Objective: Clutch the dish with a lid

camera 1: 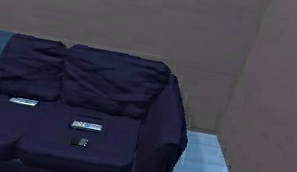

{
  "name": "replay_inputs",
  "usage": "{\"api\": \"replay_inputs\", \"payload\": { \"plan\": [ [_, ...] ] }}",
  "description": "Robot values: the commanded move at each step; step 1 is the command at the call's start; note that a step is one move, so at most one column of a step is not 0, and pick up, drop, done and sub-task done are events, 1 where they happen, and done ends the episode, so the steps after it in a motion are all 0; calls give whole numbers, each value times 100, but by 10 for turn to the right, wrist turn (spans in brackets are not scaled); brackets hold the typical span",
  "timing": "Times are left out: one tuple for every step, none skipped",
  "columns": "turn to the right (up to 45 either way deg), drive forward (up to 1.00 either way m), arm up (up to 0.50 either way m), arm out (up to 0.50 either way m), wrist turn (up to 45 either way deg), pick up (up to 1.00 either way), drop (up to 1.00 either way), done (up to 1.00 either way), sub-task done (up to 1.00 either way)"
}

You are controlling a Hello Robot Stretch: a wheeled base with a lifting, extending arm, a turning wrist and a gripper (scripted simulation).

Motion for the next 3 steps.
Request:
{"api": "replay_inputs", "payload": {
  "plan": [
    [0, 0, 0, 0, 0, 100, 0, 0, 0],
    [0, 0, 10, 0, 0, 0, 0, 0, 0],
    [0, 0, 0, 0, 0, 0, 0, 100, 0]
  ]
}}
